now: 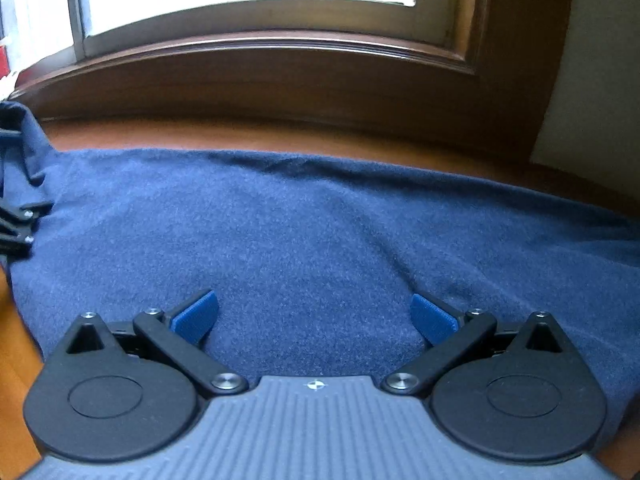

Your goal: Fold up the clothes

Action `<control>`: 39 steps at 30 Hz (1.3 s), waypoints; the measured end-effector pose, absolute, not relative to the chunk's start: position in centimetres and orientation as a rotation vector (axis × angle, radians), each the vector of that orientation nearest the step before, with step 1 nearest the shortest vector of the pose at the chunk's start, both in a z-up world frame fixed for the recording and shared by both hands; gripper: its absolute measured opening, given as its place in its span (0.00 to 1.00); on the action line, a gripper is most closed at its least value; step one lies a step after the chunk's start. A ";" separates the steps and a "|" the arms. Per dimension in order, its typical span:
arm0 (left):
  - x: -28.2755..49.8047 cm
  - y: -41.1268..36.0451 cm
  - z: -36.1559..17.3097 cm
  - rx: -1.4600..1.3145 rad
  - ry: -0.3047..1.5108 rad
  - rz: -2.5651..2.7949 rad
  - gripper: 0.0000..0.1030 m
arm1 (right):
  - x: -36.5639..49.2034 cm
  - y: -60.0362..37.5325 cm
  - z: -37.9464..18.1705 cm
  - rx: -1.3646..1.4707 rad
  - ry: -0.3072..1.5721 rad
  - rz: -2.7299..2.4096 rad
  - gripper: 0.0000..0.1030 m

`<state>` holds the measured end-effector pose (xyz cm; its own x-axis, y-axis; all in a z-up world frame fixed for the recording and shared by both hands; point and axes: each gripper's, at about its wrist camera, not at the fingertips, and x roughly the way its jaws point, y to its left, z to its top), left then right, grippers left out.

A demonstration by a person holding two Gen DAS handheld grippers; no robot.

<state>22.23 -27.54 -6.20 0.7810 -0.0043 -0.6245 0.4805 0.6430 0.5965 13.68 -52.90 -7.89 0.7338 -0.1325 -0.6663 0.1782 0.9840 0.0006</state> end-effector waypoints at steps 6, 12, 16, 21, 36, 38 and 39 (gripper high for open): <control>20.3 -23.5 -5.1 0.789 0.670 -0.223 0.94 | 12.7 -52.3 -7.6 0.126 0.703 -0.212 1.00; 20.9 -17.8 -4.2 0.700 0.702 -0.202 0.95 | 12.6 -47.1 -5.8 0.324 0.665 -0.338 0.98; 21.2 -13.7 -3.8 0.696 0.689 -0.237 0.95 | 12.6 -43.6 -4.6 0.455 0.636 -0.422 0.98; 22.4 -8.8 -3.1 0.640 0.692 -0.294 0.95 | 13.6 -38.7 -3.9 0.535 0.623 -0.433 0.98; 26.4 -2.1 -2.2 0.655 0.642 -0.300 0.95 | 22.9 -20.8 -6.1 0.321 0.706 0.040 0.79; 26.1 -1.4 -2.5 0.700 0.612 -0.351 0.95 | 23.9 -19.9 -6.9 0.333 0.696 0.050 0.77; 26.0 -1.1 -2.6 0.726 0.596 -0.386 0.95 | 24.1 -19.5 -6.9 0.321 0.686 0.036 0.76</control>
